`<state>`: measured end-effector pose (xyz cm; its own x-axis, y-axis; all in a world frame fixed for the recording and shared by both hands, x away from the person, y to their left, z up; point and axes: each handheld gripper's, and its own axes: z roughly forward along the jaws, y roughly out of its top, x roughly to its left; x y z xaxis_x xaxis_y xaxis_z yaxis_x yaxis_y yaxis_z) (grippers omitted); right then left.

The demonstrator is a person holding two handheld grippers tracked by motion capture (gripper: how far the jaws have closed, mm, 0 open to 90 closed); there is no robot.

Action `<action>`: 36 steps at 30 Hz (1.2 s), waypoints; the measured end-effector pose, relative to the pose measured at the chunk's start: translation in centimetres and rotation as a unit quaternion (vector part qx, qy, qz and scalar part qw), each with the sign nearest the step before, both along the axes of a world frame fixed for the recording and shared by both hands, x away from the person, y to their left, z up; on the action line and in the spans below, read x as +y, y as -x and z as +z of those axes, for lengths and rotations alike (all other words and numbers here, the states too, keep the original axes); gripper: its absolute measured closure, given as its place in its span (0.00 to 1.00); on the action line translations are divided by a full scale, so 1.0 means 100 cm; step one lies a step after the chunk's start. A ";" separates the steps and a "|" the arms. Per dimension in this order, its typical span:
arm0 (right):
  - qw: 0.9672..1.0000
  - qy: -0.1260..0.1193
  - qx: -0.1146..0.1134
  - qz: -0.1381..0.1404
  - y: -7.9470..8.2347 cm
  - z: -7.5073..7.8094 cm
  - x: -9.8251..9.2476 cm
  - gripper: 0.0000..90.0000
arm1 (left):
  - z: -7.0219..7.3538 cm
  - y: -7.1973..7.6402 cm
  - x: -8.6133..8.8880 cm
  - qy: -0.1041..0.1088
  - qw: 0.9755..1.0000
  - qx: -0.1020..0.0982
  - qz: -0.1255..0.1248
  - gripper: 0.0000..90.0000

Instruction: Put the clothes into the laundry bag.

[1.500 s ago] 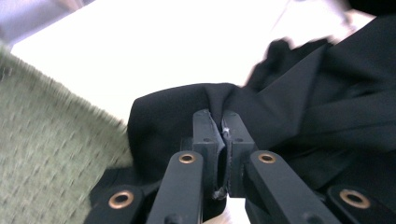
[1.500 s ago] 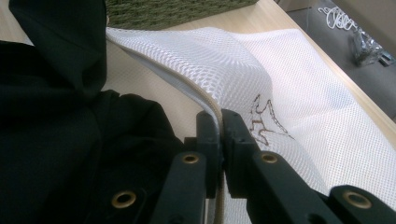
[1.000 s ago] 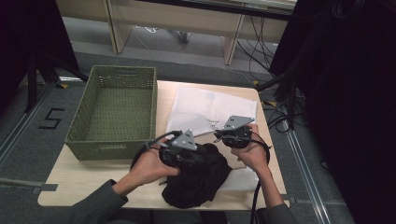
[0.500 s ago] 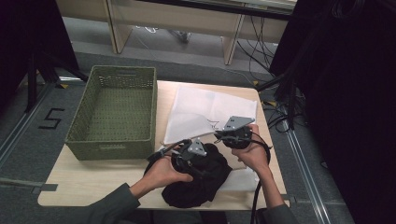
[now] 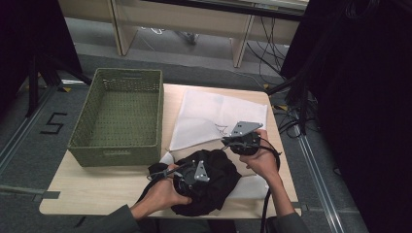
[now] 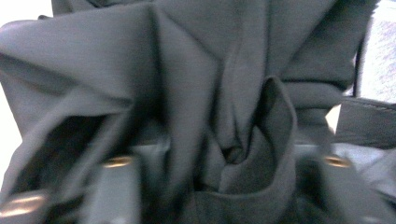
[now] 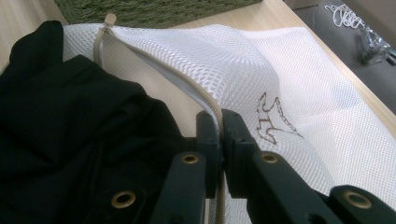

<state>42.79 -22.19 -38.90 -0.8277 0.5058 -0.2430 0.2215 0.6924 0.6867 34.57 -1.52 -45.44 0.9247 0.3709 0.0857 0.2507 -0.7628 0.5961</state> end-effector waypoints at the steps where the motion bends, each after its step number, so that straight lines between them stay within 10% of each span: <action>1: 1.000 0.000 0.000 0.000 0.000 0.000 0.000 0.97 | 0.000 -0.003 -0.001 0.000 1.000 0.002 0.002 0.59; 3: 1.000 -0.001 -0.002 0.001 0.001 0.001 -0.001 0.97 | 0.008 -0.007 -0.004 0.011 1.000 -0.004 0.008 0.77; 12: 1.000 -0.018 -0.017 -0.006 0.004 0.014 -0.003 0.98 | 0.036 -0.043 -0.012 0.051 0.996 -0.028 0.064 0.81; 20: 1.000 -0.017 -0.019 -0.010 0.004 0.016 -0.002 0.98 | 0.006 -0.074 -0.016 0.088 0.988 0.005 0.128 0.78; 32: 1.000 -0.013 -0.009 -0.013 0.001 0.010 -0.006 0.98 | 0.043 -0.041 0.012 0.136 0.983 0.036 0.119 0.29; 36: 1.000 -0.009 -0.009 -0.010 0.001 0.009 -0.004 0.98 | 0.044 -0.016 0.016 0.110 0.988 0.035 0.099 0.22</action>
